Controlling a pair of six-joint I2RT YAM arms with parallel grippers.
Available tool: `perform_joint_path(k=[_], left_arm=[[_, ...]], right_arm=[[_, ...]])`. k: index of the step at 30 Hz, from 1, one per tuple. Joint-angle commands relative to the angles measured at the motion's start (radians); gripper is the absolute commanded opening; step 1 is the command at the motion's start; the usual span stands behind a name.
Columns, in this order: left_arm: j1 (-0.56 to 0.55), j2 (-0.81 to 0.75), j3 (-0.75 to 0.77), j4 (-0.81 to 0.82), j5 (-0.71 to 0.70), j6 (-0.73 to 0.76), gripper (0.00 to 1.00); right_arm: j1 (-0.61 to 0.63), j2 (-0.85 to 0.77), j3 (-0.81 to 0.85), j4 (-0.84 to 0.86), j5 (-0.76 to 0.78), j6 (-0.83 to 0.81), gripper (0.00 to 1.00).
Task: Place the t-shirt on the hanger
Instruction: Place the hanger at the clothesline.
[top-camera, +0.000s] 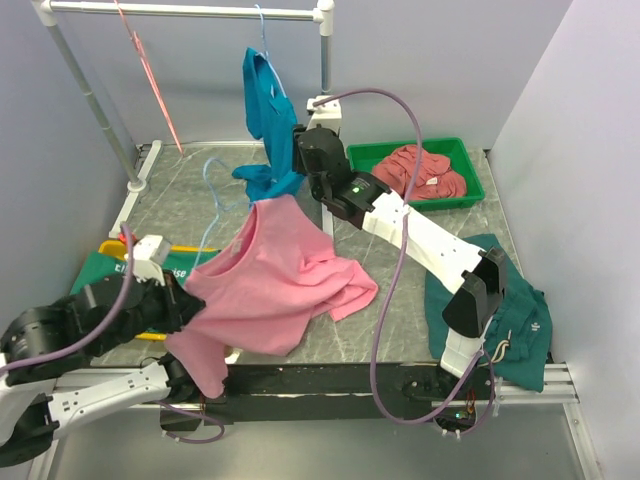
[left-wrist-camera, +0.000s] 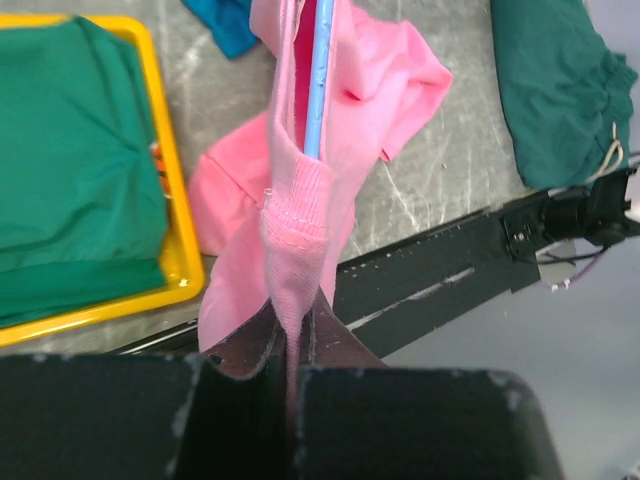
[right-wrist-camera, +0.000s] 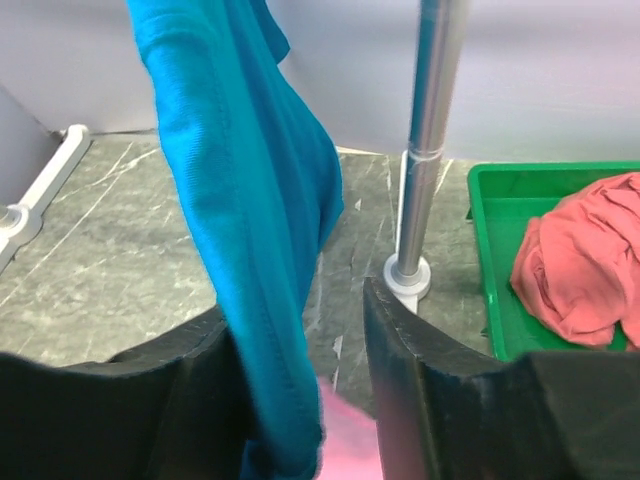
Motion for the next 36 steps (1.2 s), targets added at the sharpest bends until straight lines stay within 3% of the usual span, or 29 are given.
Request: perform_joint_path(k=[1,7,14,20,24,33,36], left_arm=[[0.001,0.047,0.117,-0.07,-0.107,0.014,0.01],[0.001,0.096,0.2,-0.072,-0.135,0.061,0.01],[0.001,0.183,0.278,-0.072,-0.267,0.063,0.01],[0.001,0.268,0.284,-0.045,-0.282,0.113,0.01],[0.001,0.267,0.271,-0.009,-0.224,0.159,0.01],[0.001,0.213,0.146,0.041,0.007,0.219,0.01],[0.001,0.201,0.137,0.031,0.014,0.212,0.01]], right_arm=[[-0.03,-0.065,-0.012,0.043,0.027,-0.016,0.47],[-0.046,-0.077,-0.043,0.059,0.031,-0.028,0.45],[-0.058,-0.088,-0.069,0.069,0.039,-0.043,0.44],[-0.079,-0.083,-0.072,0.053,-0.005,-0.037,0.62],[-0.089,-0.083,-0.1,0.054,-0.093,-0.016,0.7],[-0.099,-0.063,-0.162,0.052,-0.213,0.066,0.7],[-0.099,-0.057,-0.19,0.057,-0.222,0.078,0.68]])
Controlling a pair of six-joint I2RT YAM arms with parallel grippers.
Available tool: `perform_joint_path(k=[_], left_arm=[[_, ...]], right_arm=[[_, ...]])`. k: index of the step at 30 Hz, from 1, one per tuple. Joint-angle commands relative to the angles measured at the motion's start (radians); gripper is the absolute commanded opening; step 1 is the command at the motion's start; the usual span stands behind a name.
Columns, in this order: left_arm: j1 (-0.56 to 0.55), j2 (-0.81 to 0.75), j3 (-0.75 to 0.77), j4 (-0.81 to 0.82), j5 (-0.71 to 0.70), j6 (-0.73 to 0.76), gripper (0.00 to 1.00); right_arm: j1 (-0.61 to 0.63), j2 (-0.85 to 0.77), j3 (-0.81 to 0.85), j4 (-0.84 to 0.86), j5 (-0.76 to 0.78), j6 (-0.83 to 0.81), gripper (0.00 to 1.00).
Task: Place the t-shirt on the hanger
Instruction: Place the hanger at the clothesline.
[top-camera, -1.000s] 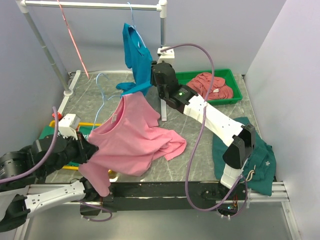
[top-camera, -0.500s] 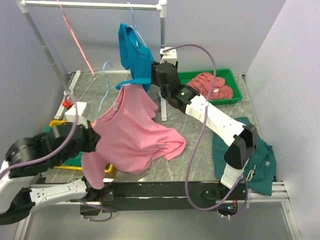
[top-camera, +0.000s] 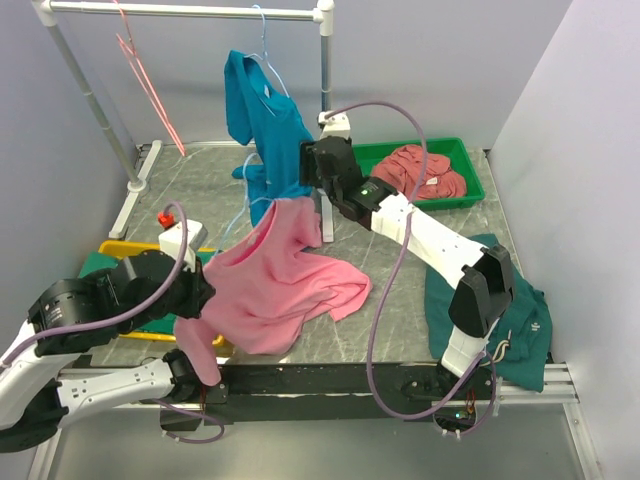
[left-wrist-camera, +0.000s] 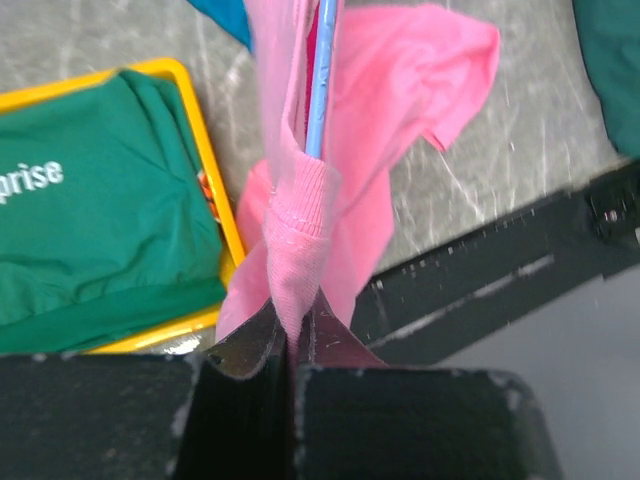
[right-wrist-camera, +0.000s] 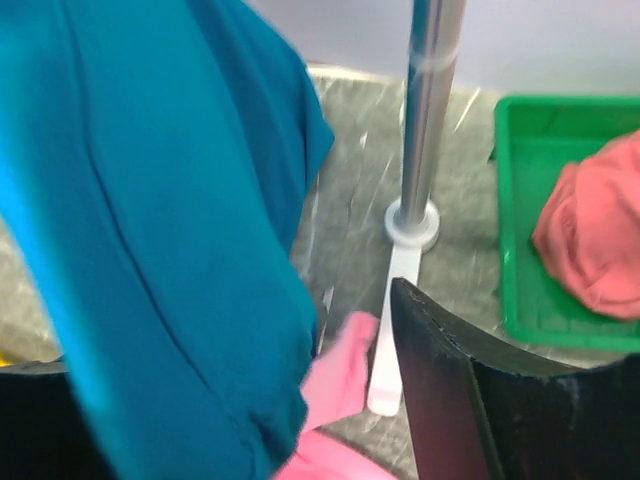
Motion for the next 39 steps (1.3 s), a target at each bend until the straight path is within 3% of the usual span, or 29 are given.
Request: perform_joint_path(k=[1,9,20,30,39], left_arm=[[0.001,-0.02,-0.003,0.067,0.061,0.028,0.01],[0.001,-0.044,-0.008,0.041,0.042,0.001,0.01],[0.001,-0.04,0.043,-0.004,-0.039,-0.038,0.01],[0.001,-0.006,0.17,-0.033,-0.284,-0.148,0.01],[0.001,0.135,0.277,-0.033,-0.494,-0.15,0.01]], right_arm=[[-0.01,-0.016,-0.031,0.032,-0.035,0.042,0.66],[-0.065,-0.022,-0.103,0.04,0.053,0.025,0.33],[-0.085,-0.068,-0.131,0.086,0.118,-0.053,0.23],[-0.089,-0.104,-0.168,0.124,0.152,-0.105,0.13],[-0.091,-0.131,-0.188,0.129,0.152,-0.105,0.09]])
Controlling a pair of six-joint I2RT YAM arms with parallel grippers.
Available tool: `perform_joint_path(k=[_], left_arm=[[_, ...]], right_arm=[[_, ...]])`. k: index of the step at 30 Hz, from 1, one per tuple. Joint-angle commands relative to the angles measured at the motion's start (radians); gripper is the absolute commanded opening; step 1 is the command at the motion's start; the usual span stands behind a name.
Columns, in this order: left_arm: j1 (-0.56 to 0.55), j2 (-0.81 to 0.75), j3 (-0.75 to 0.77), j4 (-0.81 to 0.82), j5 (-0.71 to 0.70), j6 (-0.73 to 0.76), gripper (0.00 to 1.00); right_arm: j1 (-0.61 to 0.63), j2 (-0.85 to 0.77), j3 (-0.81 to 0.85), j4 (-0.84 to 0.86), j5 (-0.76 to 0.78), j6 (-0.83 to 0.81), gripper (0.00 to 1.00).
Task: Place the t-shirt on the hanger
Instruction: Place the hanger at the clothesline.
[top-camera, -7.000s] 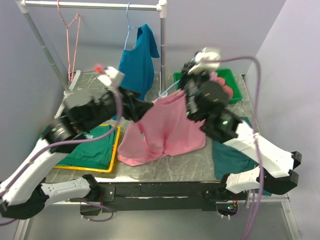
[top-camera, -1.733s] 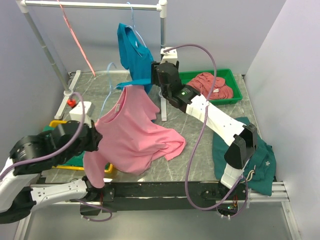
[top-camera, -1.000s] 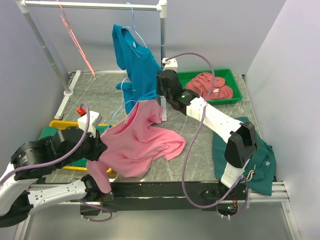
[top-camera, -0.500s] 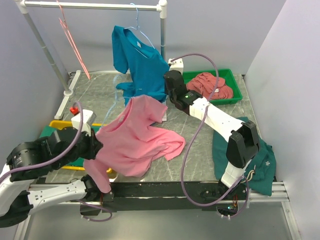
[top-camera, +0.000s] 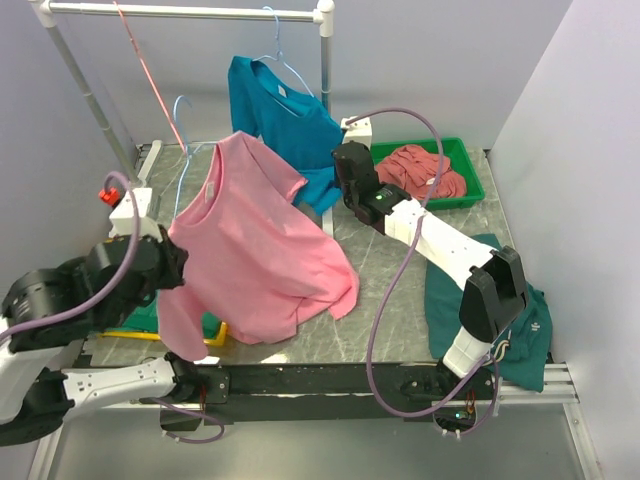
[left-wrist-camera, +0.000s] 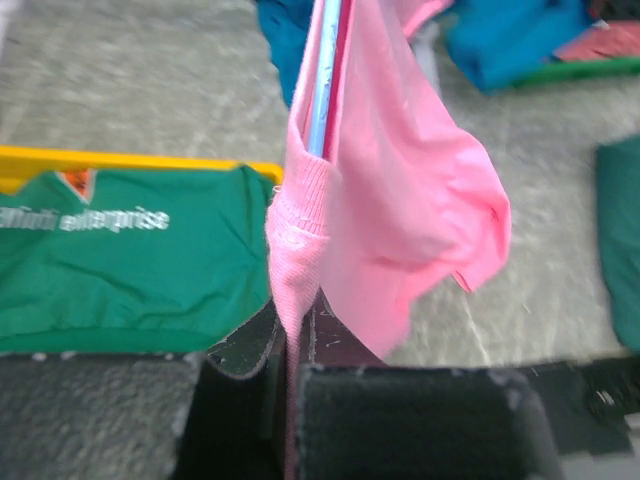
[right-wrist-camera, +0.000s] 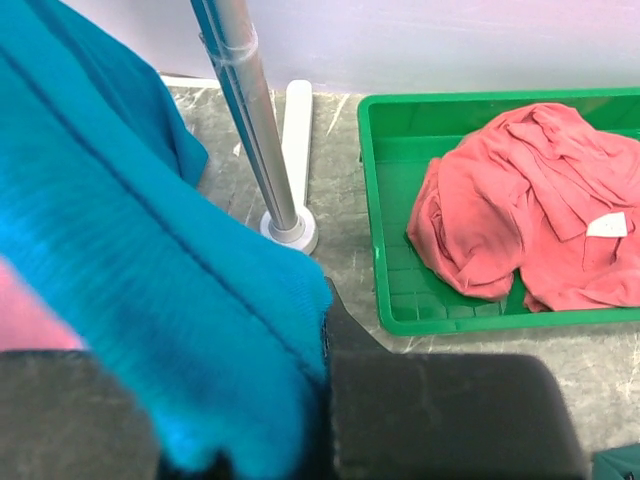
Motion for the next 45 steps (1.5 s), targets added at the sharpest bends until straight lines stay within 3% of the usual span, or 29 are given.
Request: perform_joint_path(k=[1,7,11,20,32,42,45], left_arm=[[0.001,0.088,0.081,0.039,-0.198,-0.009,0.01],[0.05,0.211,0.127,0.125,-0.232,0.1,0.01],[0.298,0.23,0.075,0.366,-0.024,0.305,0.01],[0.601,0.352,0.168,0.52,0.248,0.388,0.01],[0.688,0.542,0.584,0.446,0.283,0.417,0.01],[0.736,0.608,0.65,0.451,0.279,0.459,0.01],[0.757,0.628,0.677,0.445,0.222,0.494,0.01]], right_arm=[[-0.008,-0.067,-0.009,0.037,0.031,-0.009,0.09],[-0.008,-0.076,-0.009,0.028,0.029,-0.007,0.07],[-0.01,-0.085,-0.014,0.026,0.023,-0.004,0.08],[-0.013,-0.094,-0.008,0.005,-0.001,0.008,0.07],[-0.013,-0.094,-0.006,-0.007,-0.032,0.034,0.06],[-0.013,-0.098,-0.012,-0.012,-0.035,0.04,0.05],[-0.011,-0.094,-0.009,-0.017,-0.032,0.039,0.05]])
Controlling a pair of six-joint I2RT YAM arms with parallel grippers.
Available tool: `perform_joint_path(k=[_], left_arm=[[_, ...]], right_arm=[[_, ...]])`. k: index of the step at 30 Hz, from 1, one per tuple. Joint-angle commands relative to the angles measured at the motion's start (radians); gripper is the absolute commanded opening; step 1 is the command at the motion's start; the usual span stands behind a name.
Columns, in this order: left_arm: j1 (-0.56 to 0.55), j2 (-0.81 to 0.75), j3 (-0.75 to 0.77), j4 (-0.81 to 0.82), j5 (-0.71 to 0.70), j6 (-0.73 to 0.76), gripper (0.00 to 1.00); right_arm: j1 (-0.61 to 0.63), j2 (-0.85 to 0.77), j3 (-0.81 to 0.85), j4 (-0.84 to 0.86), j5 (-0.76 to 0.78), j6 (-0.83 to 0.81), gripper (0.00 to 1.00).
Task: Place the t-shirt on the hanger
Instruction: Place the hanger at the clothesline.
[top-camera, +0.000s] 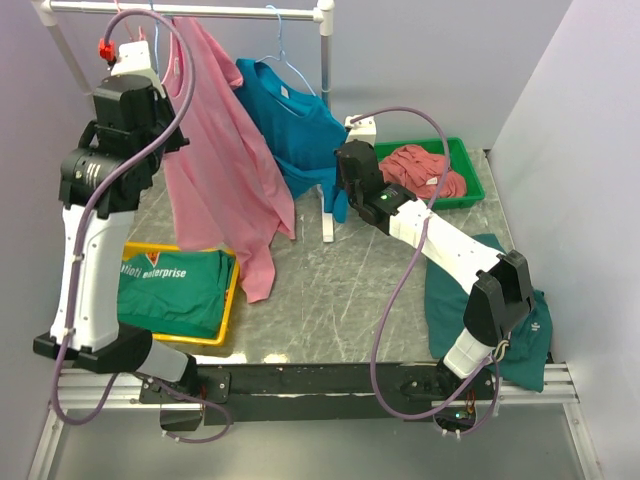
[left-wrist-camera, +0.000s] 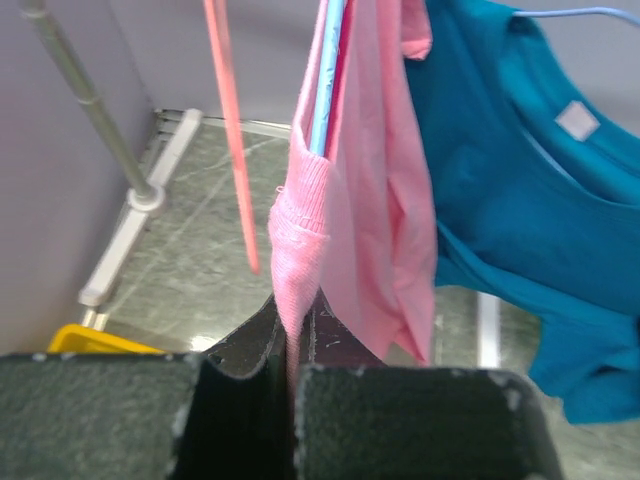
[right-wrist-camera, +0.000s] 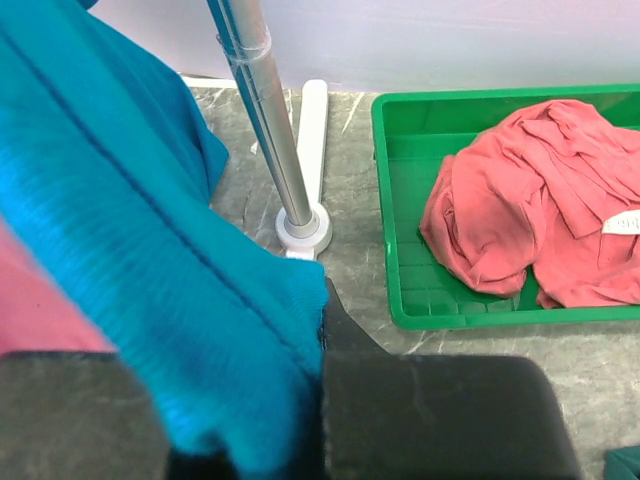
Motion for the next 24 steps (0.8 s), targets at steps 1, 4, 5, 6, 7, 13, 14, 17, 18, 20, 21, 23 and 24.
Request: perform_joint_path(k=[1,4,5,6,7,13,14,17,18,20,21,23,24], left_arm=[[0.034,0.007,0.073,0.097,-0.077,0.066,0.01],[0.066,0.01,0.071,0.102,0.001,0.065,0.01],[0.068,0.018,0.067,0.103,0.024,0.06,0.01],[0.068,0.022,0.057,0.103,0.067,0.055,0.01],[0.068,0.025,0.027,0.103,0.089,0.052,0.01],[0.074,-0.005,-0.137,0.192,0.159,0.045,0.01],[0.075,0.007,-0.131,0.192,0.167,0.045,0.01],[0.08,0.042,-0.085,0.18,0.187,0.049,0.01],[0.08,0.053,-0.07,0.174,0.192,0.057,0.01],[0.084,0.088,-0.03,0.162,0.19,0.066,0.01],[0.088,0.099,-0.018,0.148,0.193,0.074,0.01],[0.1,0.127,0.001,0.137,0.213,0.078,0.01],[0.103,0.133,0.002,0.14,0.218,0.08,0.01]], right_arm=[[-0.008,-0.061,-0.003,0.007,0.008,0.008,0.05],[-0.007,-0.062,-0.003,0.001,0.003,0.009,0.05],[-0.007,-0.064,-0.003,0.002,0.0,0.011,0.05],[-0.008,-0.064,-0.003,0.002,0.0,0.012,0.05],[-0.007,-0.064,0.0,-0.002,-0.003,0.014,0.05],[-0.007,-0.072,-0.009,-0.003,-0.022,0.034,0.05],[-0.005,-0.072,-0.01,-0.003,-0.026,0.04,0.05],[-0.005,-0.07,-0.01,-0.006,-0.037,0.048,0.05],[-0.007,-0.07,-0.01,-0.007,-0.038,0.049,0.05],[-0.004,-0.072,-0.012,-0.009,-0.042,0.052,0.05],[-0.004,-0.075,-0.017,-0.007,-0.045,0.054,0.05],[-0.004,-0.081,-0.023,-0.004,-0.048,0.057,0.05],[-0.005,-0.084,-0.029,-0.003,-0.051,0.057,0.05]])
